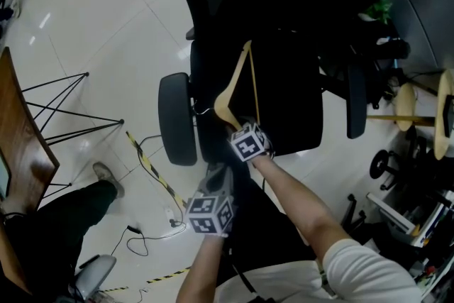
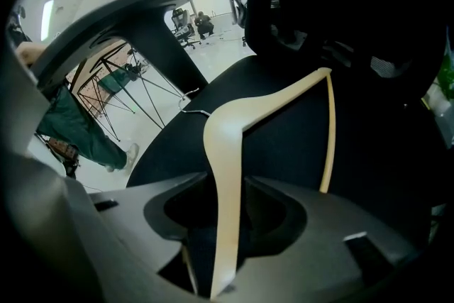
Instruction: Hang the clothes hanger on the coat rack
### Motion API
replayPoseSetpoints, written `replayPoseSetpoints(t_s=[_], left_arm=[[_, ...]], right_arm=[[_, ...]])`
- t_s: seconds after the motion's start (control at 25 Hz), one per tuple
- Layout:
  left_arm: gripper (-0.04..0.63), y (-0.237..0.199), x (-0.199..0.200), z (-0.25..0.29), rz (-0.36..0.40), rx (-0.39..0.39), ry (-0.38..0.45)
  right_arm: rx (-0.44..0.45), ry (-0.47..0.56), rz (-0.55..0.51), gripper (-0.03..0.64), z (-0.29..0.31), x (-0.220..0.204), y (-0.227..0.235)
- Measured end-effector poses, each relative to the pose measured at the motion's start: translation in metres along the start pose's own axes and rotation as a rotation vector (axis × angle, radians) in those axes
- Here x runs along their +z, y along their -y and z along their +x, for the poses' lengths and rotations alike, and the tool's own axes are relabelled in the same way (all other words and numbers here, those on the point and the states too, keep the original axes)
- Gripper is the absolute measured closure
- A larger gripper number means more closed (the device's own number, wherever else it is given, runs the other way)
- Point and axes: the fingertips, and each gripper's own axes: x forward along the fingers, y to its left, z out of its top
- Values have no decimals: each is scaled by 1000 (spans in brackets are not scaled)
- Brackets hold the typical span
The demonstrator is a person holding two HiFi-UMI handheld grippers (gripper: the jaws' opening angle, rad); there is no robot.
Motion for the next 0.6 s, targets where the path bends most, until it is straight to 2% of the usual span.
replayPoseSetpoints(t_s=[0.6], left_arm=[[597, 9, -8, -6, 10, 5, 13]], right_arm=[[0, 36, 39, 497, -9, 3, 3]])
